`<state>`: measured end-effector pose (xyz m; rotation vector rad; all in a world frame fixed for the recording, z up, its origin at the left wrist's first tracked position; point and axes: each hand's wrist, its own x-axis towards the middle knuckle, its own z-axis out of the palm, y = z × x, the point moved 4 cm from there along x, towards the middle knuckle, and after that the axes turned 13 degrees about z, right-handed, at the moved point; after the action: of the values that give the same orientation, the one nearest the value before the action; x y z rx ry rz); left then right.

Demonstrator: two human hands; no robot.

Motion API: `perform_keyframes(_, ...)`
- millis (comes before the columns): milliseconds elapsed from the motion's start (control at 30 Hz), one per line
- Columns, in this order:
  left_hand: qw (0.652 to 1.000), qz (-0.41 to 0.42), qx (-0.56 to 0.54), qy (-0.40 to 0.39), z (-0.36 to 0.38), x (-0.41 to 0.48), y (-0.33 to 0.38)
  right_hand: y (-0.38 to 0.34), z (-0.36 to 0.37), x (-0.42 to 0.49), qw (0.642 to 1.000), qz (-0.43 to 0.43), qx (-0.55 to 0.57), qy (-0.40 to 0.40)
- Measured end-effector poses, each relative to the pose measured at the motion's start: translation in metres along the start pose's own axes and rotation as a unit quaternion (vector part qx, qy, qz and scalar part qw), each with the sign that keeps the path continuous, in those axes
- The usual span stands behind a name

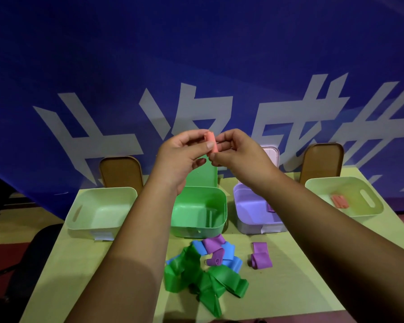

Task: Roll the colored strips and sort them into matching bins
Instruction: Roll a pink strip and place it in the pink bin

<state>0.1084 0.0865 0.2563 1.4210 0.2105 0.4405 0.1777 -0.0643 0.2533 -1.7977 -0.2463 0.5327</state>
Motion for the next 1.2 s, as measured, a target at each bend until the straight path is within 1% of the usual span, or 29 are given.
perform_keyframes(300, 0.998, -0.034, -0.028, -0.037, -0.006, 0.017, -0.024, 0.011, 0.012, 0.01, 0.998, 0.021, -0.048, 0.046)
perform_keyframes(433, 0.997, -0.047, 0.003, -0.054, 0.0, 0.025, -0.04, 0.024, 0.007, 0.011, 0.996, 0.042, -0.039, 0.072)
perform_keyframes(567, 0.996, -0.052, 0.024, -0.073, 0.024, 0.032, -0.058, 0.041, -0.017, 0.01, 0.992, 0.07, -0.018, 0.104)
perform_keyframes(733, 0.994, -0.052, 0.035, -0.09, 0.071, 0.043, -0.082, 0.06, -0.063, 0.01, 0.991, 0.079, 0.004, 0.11)
perform_keyframes(833, 0.991, -0.05, 0.059, -0.107, 0.106, 0.054, -0.1, 0.074, -0.098, 0.014, 0.991, 0.083, 0.015, 0.106)
perform_keyframes(933, 0.989, -0.068, 0.05, -0.118, 0.148, 0.064, -0.123, 0.098, -0.139, 0.023, 0.987, 0.104, 0.091, 0.082)
perform_keyframes(1033, 0.987, -0.106, 0.027, -0.116, 0.199, 0.068, -0.147, 0.124, -0.188, 0.029, 0.978, 0.126, 0.159, 0.052)
perform_keyframes(1133, 0.986, -0.124, 0.03, -0.106, 0.25, 0.069, -0.17, 0.145, -0.237, 0.034, 0.973, 0.14, 0.179, 0.035)
perform_keyframes(1200, 0.988, -0.123, 0.043, -0.086, 0.282, 0.071, -0.183, 0.157, -0.268, 0.038, 0.971, 0.15, 0.181, 0.034)
